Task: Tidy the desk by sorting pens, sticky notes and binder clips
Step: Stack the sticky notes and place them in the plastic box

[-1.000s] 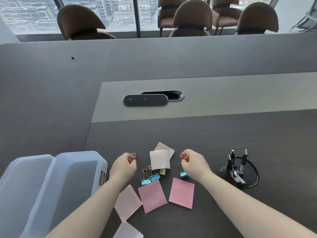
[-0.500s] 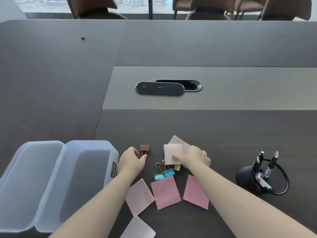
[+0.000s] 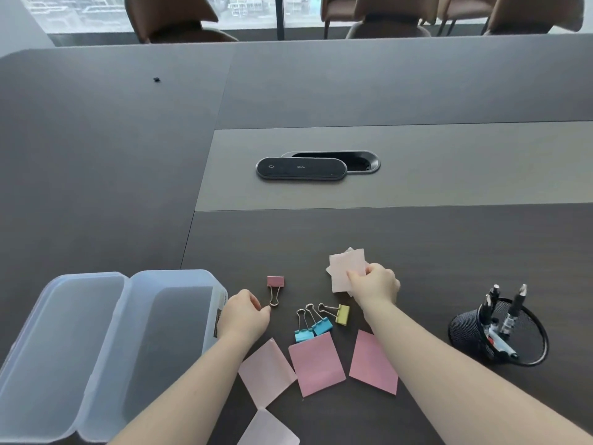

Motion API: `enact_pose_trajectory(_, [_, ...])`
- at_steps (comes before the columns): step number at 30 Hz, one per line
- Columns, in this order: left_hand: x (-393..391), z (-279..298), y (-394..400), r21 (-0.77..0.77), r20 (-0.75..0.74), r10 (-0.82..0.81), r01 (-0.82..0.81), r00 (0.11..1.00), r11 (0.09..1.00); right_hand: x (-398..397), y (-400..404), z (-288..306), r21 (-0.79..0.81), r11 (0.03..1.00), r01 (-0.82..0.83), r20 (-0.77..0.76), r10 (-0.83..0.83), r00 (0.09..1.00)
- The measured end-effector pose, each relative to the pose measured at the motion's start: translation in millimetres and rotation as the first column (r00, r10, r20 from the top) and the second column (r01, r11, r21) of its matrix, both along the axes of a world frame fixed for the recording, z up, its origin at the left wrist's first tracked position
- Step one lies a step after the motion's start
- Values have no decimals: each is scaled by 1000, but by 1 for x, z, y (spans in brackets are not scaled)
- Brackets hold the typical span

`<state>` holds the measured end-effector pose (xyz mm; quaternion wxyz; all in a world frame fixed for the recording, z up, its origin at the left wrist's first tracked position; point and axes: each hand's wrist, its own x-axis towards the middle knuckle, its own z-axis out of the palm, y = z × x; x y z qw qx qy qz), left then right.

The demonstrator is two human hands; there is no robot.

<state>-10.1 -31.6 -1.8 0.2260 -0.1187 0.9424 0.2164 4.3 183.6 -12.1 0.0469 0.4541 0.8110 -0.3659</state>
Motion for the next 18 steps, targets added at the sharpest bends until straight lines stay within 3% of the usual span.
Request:
enact_pose_trajectory(4, [14,5,-5,-43,97,-162,167,982,985,-6,0,2,121,983,-140,-13,143,990])
enact_pose_trajectory(7, [21,11,-8,-68,215,-304,324,928,944,-9,9,4,177,918,-354,126,336,934])
enact_pose_trajectory(10, [26,15,-7,-131,278,-408,455,869,881,-9,12,3,173,862,-476,280,421,863])
enact_pose_trajectory(14, [39,13,-1,-329,289,-533,605,795,725,-12,9,6,163,829,-535,356,457,815])
enact_pose_trajectory(18, [39,12,3,-361,320,-498,590,806,722,-11,11,7,16,887,-461,219,447,867])
